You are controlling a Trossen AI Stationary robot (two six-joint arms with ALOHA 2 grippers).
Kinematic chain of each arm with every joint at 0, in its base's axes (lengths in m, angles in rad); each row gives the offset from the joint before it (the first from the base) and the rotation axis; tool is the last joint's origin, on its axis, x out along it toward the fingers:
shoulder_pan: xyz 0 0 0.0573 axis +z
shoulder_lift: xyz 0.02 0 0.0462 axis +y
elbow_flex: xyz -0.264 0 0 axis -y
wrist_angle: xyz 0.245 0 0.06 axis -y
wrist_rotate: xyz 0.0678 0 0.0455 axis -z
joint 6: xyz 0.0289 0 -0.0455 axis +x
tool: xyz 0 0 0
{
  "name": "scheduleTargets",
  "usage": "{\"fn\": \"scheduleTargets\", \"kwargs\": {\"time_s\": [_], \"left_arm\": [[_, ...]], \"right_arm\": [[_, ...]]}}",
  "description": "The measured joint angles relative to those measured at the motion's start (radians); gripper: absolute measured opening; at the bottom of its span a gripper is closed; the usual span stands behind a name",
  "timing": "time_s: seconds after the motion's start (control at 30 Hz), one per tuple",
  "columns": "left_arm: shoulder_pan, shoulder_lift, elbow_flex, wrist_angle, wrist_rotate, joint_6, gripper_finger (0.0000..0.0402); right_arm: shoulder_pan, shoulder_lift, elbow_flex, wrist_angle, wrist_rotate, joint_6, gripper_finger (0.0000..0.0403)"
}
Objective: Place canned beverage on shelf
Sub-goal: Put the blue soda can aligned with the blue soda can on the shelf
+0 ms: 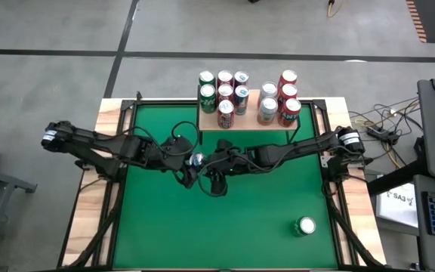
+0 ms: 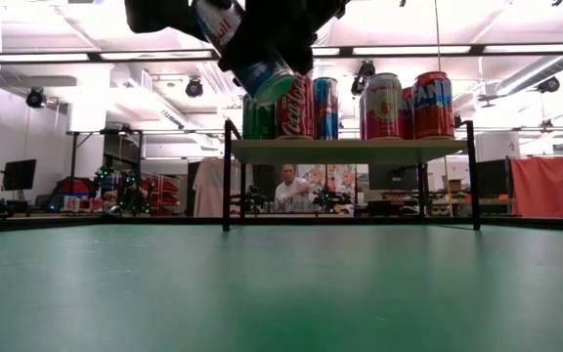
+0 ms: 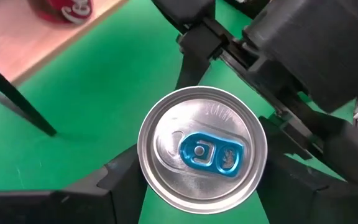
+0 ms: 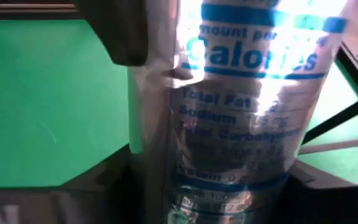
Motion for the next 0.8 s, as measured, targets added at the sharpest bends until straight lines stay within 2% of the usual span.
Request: {"fn": "scheduleTargets", "kwargs": {"time_s": [0.07, 0.3, 0.47, 0.6, 0.8], "left_arm": [[0.000, 0.001, 0.007, 0.002, -0.011, 0.031, 0.0247], [0.000, -0.022, 0.010, 0.054, -0.046, 0.240, 0.0288], [-0.001, -0.034, 0.010, 0.097, -0.041, 0.449, 0.0294], [-0.003, -0.044, -0.017, 0.205, -0.039, 0.599, 0.0294], [-0.002, -0.068, -0.154, 0.478, 0.048, 0.749, 0.0294]], "right_arm": [[0.000, -0.005, 0.000, -0.006, 0.006, -0.002, 0.0207], [0.001, -0.042, -0.007, -0.122, -0.012, -0.009, 0.0208], [0.001, -0.127, -0.066, -0.135, -0.007, 0.035, 0.0208], [0.007, -0.215, -0.174, -0.058, 0.000, 0.058, 0.0208], [0.027, -0.376, -0.405, 0.207, 0.023, 0.021, 0.0208]]}}
